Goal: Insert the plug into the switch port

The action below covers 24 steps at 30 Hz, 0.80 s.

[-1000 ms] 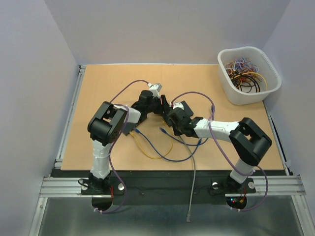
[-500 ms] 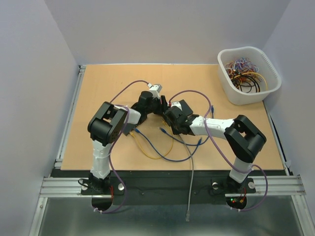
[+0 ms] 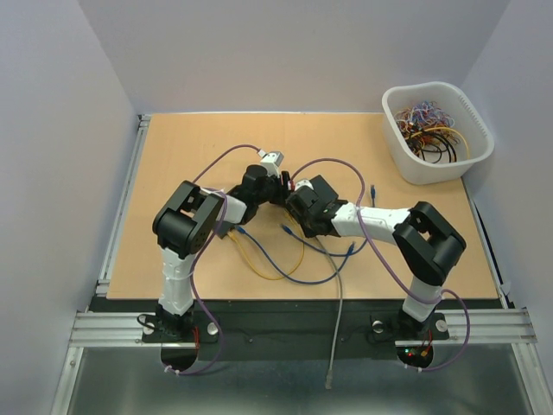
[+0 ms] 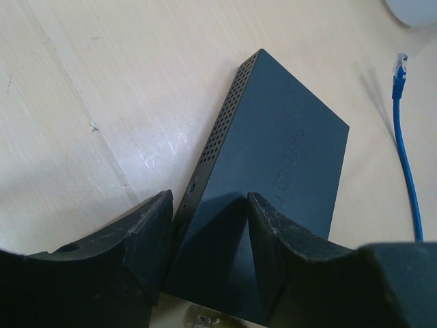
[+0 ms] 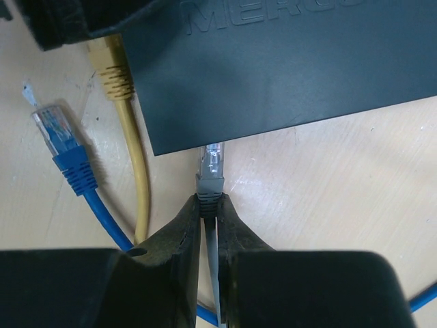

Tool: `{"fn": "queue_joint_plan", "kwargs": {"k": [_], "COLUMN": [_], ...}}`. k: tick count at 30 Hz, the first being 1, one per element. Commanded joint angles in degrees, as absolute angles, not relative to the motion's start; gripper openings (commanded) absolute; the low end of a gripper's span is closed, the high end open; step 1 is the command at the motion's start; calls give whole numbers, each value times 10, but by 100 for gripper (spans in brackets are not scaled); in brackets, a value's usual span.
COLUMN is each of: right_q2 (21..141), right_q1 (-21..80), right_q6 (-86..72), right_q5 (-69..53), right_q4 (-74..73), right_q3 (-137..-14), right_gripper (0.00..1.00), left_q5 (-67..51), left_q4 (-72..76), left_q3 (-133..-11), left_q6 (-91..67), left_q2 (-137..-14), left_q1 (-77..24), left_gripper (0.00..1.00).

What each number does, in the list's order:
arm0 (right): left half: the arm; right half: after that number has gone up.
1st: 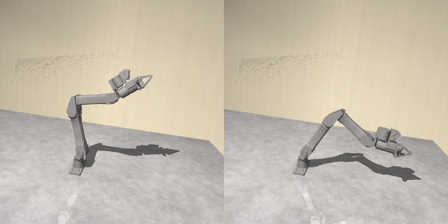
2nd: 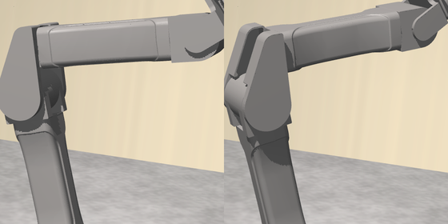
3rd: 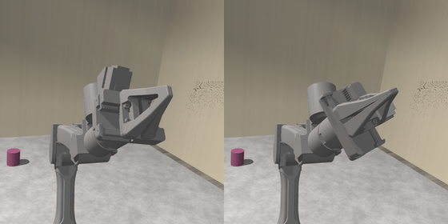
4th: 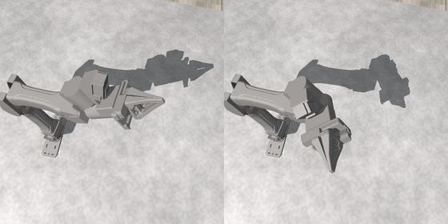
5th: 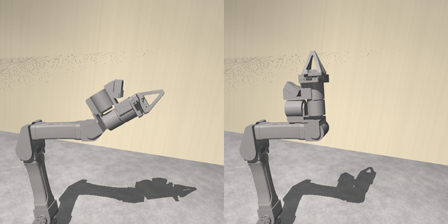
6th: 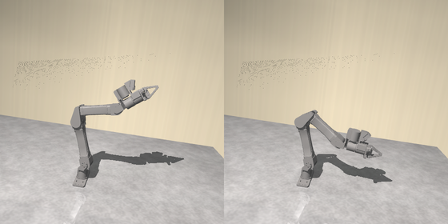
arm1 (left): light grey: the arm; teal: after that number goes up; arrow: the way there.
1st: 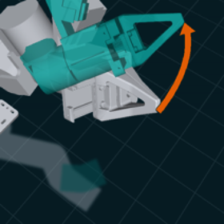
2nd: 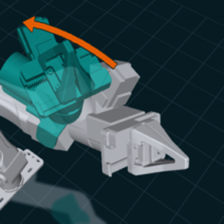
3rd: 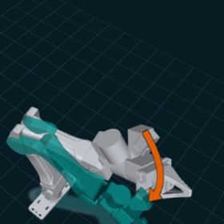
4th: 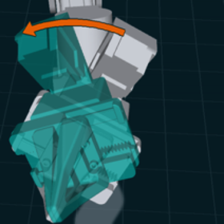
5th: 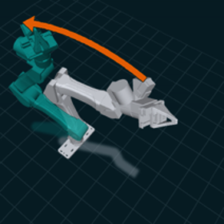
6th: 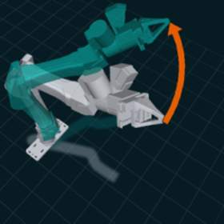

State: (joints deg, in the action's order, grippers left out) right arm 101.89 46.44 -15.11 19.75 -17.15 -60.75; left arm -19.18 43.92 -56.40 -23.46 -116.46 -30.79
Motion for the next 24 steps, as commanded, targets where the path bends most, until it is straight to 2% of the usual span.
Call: {"fn": "queue_joint_plan", "kwargs": {"k": [1,13,24], "right_q2": [1000,995,992], "right_q1": [479,481,479], "right_q6": [-105,-30,38], "right_q5": [187,196,193], "right_q4": [-105,-98,-4], "right_q3": [-641,-650,-624], "right_gripper": [0,1,0], "left_q5": [-228,-230,-252], "left_q4": [394,381,377], "left_q3": [-542,-535,-533], "left_q6": [-229,-209,-205], "left_q2": [-1140,-1138,-1138], "left_q1": [-335,-337,-336], "left_gripper": [56,56,55]}}
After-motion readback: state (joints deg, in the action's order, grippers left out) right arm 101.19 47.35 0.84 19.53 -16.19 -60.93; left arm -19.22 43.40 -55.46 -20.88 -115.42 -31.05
